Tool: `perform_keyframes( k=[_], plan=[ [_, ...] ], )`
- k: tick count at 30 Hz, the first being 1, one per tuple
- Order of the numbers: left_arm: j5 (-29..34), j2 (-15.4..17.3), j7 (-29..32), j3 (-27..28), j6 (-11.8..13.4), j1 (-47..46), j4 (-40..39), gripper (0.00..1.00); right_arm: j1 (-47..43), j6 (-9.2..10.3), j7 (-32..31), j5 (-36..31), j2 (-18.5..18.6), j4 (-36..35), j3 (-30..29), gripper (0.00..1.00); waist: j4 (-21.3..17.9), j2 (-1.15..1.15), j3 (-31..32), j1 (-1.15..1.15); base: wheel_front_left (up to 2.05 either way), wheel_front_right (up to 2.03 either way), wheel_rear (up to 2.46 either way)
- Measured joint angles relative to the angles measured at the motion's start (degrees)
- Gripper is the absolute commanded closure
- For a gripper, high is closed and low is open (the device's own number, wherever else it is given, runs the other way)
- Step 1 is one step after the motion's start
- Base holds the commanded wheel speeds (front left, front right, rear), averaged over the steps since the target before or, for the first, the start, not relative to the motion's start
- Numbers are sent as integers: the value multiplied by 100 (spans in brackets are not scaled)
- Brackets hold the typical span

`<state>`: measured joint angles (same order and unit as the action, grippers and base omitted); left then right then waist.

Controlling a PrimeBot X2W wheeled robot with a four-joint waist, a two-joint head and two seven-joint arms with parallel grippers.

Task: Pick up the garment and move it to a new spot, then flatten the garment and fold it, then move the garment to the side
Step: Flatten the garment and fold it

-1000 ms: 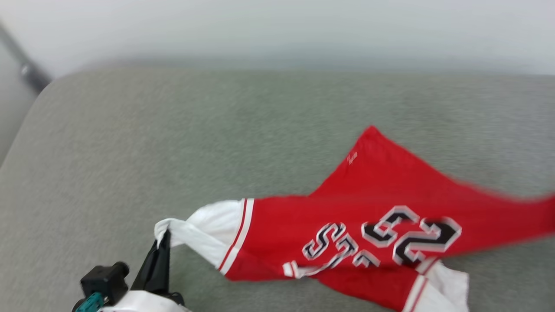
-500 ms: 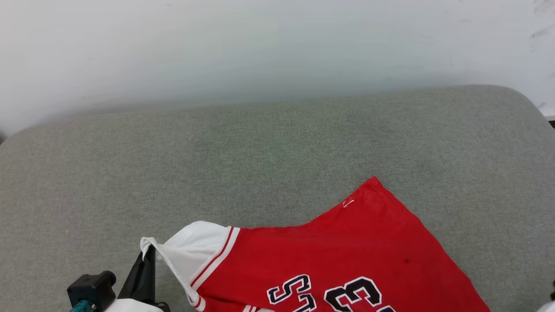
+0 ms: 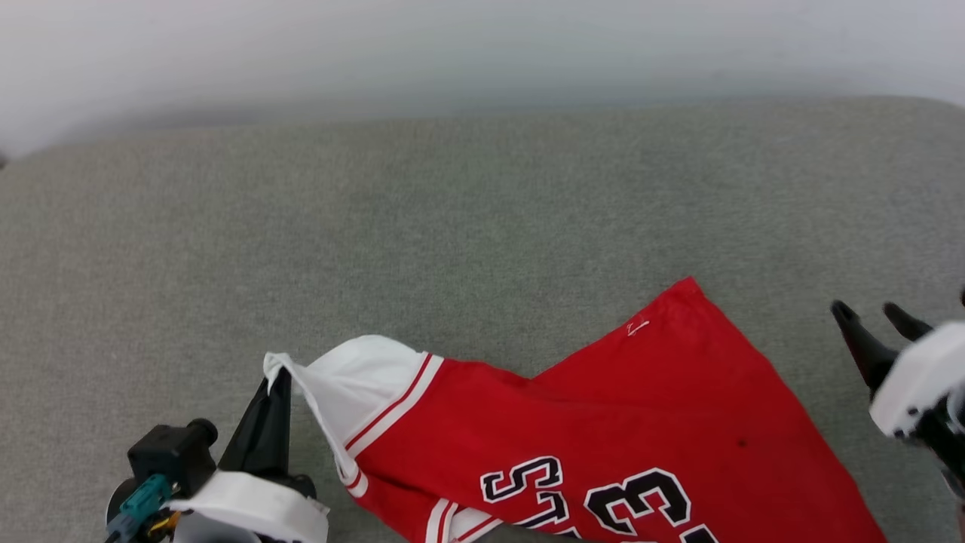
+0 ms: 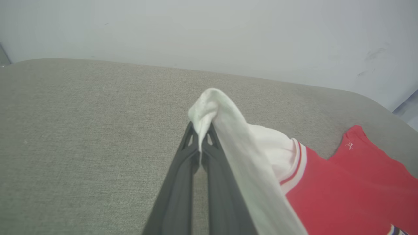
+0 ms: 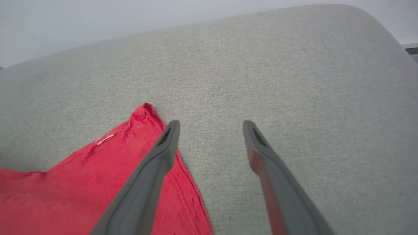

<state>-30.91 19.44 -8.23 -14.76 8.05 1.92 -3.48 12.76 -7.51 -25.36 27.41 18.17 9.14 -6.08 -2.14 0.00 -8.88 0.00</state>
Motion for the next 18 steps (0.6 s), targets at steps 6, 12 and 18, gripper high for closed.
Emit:
perform_keyframes(
  k=[6, 12, 18],
  plan=[
    [60, -83, -26, -187, -146, -456, 75, 100, 1000, 0, -1552, -24, 129, 371, 573, 0, 224, 0, -420, 1, 0, 0, 0],
    [100, -216, -148, -341, -288, -833, 250, 100, 1673, 0, -2850, -257, 66, 566, 925, 0, 496, 0, -795, 1, 0, 0, 0],
    [101, -349, -263, -417, -404, -1146, 458, 100, 1999, 0, -3268, -494, 7, 868, 1127, 0, 718, 0, -1135, 1, 0, 0, 0]
  ],
)
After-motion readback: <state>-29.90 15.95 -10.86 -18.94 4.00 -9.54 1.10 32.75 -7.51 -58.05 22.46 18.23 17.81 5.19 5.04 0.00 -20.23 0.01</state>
